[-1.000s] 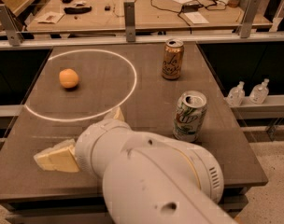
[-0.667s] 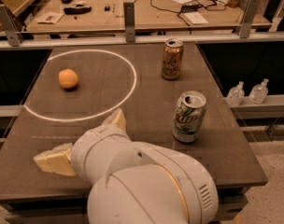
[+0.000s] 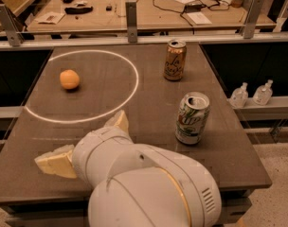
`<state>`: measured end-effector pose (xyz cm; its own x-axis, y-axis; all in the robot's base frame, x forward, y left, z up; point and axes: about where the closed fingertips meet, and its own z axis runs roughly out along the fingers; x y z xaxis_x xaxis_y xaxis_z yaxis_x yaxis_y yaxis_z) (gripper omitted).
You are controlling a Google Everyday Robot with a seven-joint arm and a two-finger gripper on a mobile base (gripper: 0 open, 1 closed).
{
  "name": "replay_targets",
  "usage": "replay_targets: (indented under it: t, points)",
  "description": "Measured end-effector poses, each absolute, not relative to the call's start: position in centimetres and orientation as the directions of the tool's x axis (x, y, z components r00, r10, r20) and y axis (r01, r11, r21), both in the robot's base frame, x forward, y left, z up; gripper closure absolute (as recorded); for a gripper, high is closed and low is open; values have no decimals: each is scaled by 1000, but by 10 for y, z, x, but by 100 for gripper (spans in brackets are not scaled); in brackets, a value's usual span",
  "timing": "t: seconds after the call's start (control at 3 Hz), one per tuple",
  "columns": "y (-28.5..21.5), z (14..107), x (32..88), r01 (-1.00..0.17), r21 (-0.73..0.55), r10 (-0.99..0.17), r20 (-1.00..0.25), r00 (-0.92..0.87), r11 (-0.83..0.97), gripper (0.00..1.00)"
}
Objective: Move orange near orange can
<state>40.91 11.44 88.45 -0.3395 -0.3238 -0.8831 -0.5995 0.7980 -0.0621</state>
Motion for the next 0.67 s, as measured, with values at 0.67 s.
replay_targets:
  t: [0.67]
  points:
    - [114,885,409,-599,-62,-324,-883,-340,798,0]
